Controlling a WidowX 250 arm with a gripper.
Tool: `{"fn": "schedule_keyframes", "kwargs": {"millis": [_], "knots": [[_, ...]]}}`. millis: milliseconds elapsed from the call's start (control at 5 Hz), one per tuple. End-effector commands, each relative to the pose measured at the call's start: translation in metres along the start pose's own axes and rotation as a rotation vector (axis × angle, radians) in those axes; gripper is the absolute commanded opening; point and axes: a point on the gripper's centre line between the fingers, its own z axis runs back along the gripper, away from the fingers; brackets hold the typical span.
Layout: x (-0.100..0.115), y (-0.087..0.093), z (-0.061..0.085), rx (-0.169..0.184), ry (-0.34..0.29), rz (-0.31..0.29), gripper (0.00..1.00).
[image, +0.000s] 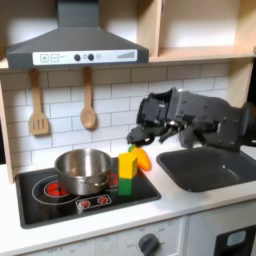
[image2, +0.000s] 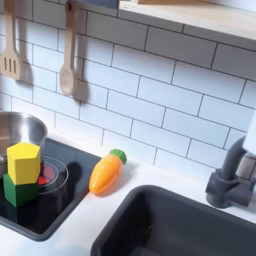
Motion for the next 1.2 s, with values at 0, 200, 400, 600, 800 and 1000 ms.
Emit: {"fn": "schedule_keyframes", "kwargs": {"millis": [0, 200, 400, 600, 800, 1000], "knots": [[-0.004, -0.002, 0.007, 0.026, -0.017, -0.031, 1.0], [0.008, 0.016, 0.016, 0.18, -0.077, -0.072, 1.0], [0.01, 0.026, 0.015, 0.495, -0.099, -0.084, 1.0], [0.013, 0.026, 0.014, 0.622, -0.117, -0.037, 1.0], [0.019, 0.038, -0.005, 0.686, -0.124, 0.047, 1.0], [0.022, 0.049, -0.022, 0.66, -0.105, 0.121, 1.0]]}}
